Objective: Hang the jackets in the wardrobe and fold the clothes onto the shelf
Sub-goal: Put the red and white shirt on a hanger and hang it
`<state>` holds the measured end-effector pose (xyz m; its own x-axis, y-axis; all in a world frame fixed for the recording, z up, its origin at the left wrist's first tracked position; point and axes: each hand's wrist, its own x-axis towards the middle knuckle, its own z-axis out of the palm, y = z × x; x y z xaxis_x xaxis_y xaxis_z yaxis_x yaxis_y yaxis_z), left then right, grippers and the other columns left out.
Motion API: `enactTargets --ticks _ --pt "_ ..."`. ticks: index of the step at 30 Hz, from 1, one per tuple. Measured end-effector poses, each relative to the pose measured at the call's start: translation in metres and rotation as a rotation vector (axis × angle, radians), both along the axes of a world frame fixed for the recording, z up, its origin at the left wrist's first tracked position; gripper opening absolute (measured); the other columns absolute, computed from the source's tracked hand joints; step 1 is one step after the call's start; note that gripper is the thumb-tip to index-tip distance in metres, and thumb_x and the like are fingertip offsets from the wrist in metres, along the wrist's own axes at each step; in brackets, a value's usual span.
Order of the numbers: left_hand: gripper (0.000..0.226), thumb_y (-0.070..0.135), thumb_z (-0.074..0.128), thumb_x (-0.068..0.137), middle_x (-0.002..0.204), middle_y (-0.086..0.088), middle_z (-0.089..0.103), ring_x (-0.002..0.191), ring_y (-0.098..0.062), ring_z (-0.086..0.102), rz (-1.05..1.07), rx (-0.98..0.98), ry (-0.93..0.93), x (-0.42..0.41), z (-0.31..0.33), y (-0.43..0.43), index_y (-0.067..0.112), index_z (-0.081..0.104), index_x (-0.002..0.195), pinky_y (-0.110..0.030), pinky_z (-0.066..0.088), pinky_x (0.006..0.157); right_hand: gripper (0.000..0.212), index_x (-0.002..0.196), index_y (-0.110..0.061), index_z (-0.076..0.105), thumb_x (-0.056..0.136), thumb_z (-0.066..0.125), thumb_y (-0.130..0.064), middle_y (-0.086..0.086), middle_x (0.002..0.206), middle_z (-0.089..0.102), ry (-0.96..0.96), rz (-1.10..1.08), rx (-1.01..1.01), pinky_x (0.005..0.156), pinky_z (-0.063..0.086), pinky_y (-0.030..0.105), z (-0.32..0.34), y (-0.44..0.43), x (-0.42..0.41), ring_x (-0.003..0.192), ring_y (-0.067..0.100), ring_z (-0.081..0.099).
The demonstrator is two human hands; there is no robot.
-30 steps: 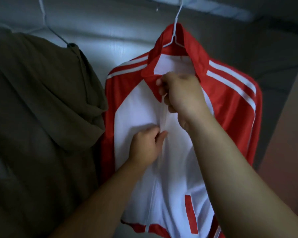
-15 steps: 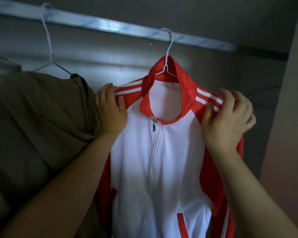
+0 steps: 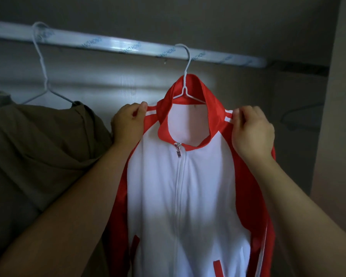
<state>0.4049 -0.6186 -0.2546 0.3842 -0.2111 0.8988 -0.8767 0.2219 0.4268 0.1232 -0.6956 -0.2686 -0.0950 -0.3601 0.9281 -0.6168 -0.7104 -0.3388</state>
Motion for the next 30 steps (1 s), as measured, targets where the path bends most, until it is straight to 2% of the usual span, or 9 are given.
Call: enactTargets --ticks 3,6,10,12,15,18,21,24,30 --pt "0.048 0.04 0.048 0.102 0.066 -0.009 0.06 0.065 -0.025 0.057 -0.024 0.02 0.069 0.004 0.002 -0.002 0.006 0.063 0.071 -0.034 0.047 0.067 0.032 0.089 -0.015 0.056 0.102 0.036 -0.035 0.014 0.096 0.065 0.058 -0.006 0.192 0.076 0.048 0.043 0.019 -0.004 -0.006 0.085 0.039 0.06" --pt "0.054 0.041 0.052 0.099 0.062 -0.018 0.058 0.063 -0.034 0.056 0.018 0.03 0.129 0.014 0.009 -0.003 0.0 0.059 0.065 -0.039 0.048 0.068 0.027 0.085 -0.016 0.057 0.099 0.043 -0.034 0.023 0.106 0.066 0.181 -0.003 0.385 0.077 0.042 0.038 0.046 -0.01 -0.015 0.095 0.045 0.06" --pt "0.057 0.041 0.056 0.094 0.049 -0.005 0.044 0.051 -0.023 0.046 0.054 0.076 0.348 0.031 0.007 -0.004 0.012 0.04 0.048 -0.029 0.041 0.062 0.018 0.094 -0.006 0.062 0.098 0.051 -0.021 0.025 0.114 0.064 0.229 0.221 0.666 0.065 0.039 0.029 0.067 -0.015 -0.019 0.082 0.027 0.052" --pt "0.057 0.044 0.052 0.096 0.052 -0.005 0.044 0.054 -0.024 0.047 0.035 0.09 0.451 0.034 -0.002 -0.005 0.012 0.039 0.05 -0.031 0.041 0.062 0.025 0.076 -0.01 0.055 0.097 0.052 -0.022 0.021 0.093 0.062 0.243 0.233 0.607 0.057 0.037 0.031 0.063 -0.017 -0.02 0.072 0.026 0.05" --pt "0.059 0.045 0.035 0.105 0.057 -0.005 0.044 0.057 -0.023 0.046 0.091 0.048 0.389 0.038 -0.012 -0.004 0.012 0.04 0.056 -0.033 0.039 0.064 0.042 0.063 -0.014 0.047 0.1 0.047 -0.035 0.006 0.067 0.052 0.205 0.153 0.362 0.06 0.035 0.033 0.047 -0.017 -0.02 0.073 0.032 0.052" --pt "0.059 0.043 0.026 0.108 0.074 -0.012 0.056 0.072 -0.026 0.055 0.084 0.011 0.387 0.039 -0.016 -0.002 0.004 0.055 0.074 -0.035 0.045 0.073 0.038 0.08 -0.021 0.051 0.099 0.046 -0.053 -0.001 0.075 0.056 0.064 0.101 0.15 0.066 0.041 0.035 0.02 -0.014 -0.023 0.079 0.033 0.058" --pt "0.058 0.043 0.022 0.109 0.078 -0.011 0.057 0.077 -0.025 0.056 0.083 -0.005 0.411 0.038 -0.017 -0.002 0.009 0.053 0.073 -0.032 0.044 0.075 0.036 0.107 -0.011 0.054 0.097 0.056 -0.046 0.009 0.102 0.058 -0.03 0.09 -0.019 0.075 0.042 0.034 -0.021 -0.012 -0.03 0.094 0.028 0.055" --pt "0.056 0.043 0.02 0.109 0.08 -0.01 0.057 0.079 -0.024 0.056 0.109 -0.019 0.423 0.036 -0.019 -0.002 0.018 0.047 0.067 -0.032 0.045 0.078 0.042 0.13 -0.014 0.048 0.097 0.061 -0.037 0.012 0.127 0.048 -0.176 0.099 0.038 0.084 0.041 0.03 -0.066 -0.006 -0.036 0.107 0.022 0.051" --pt "0.055 0.041 0.028 0.108 0.064 0.0 0.047 0.057 -0.011 0.044 0.161 -0.044 0.422 0.032 -0.016 -0.001 0.016 0.044 0.062 -0.026 0.033 0.06 0.025 0.125 -0.018 0.059 0.103 0.047 -0.026 0.004 0.121 0.061 -0.285 0.111 0.084 0.089 0.034 0.018 -0.072 -0.003 -0.046 0.106 0.013 0.053"
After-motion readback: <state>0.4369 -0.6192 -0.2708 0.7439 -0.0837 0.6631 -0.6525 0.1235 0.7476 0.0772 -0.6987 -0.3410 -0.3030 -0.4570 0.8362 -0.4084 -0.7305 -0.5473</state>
